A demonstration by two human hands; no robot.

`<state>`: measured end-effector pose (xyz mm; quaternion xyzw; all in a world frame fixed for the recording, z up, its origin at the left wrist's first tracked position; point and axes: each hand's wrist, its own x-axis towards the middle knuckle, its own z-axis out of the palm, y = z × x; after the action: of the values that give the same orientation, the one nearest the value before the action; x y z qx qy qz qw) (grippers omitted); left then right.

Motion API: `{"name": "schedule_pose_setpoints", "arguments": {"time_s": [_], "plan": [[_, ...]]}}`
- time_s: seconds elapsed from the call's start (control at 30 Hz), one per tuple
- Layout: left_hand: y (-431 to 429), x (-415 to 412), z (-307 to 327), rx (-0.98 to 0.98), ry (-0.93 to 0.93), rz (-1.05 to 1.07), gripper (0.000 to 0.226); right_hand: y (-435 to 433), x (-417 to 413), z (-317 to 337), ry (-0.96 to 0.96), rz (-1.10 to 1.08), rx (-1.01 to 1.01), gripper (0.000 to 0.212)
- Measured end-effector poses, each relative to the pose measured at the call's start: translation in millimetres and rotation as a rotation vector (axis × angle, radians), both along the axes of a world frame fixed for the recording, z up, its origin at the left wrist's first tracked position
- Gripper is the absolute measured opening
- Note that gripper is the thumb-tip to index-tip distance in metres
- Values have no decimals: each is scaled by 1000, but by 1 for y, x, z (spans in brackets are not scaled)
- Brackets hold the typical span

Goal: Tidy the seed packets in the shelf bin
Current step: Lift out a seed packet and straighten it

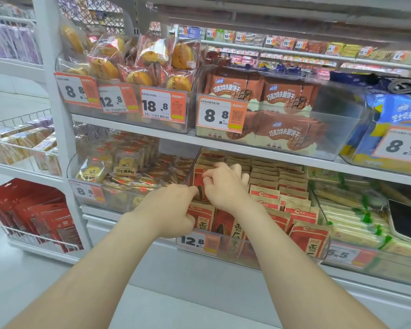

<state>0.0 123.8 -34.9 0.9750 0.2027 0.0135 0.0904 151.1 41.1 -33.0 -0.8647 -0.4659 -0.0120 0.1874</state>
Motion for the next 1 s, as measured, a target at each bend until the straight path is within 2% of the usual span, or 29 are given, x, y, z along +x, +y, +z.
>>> {"name": "schedule_pose_setpoints", "arguments": {"time_s": [0.13,0.3,0.47,0.6,0.73,0.9,1.0], "plan": [[4,-1,-2,5,11,-12,48,4,2,2,-70,-21,-30,38],[5,-1,-8,-28,-31,-12,55,8,7,3,-55,-27,-11,42],[7,0,-9,-65,-62,2,58,8,6,7,-228,-5,64,35],[7,-1,-4,-139,-106,12,54,2,7,10,-287,138,232,31],[11,-2,1,-219,-162,53,64,-13,8,9,-293,272,447,23],[6,1,3,-243,-159,66,65,-37,6,24,-415,291,726,20],[3,6,1,-246,-127,79,52,-55,2,31,-426,290,848,17]]}}
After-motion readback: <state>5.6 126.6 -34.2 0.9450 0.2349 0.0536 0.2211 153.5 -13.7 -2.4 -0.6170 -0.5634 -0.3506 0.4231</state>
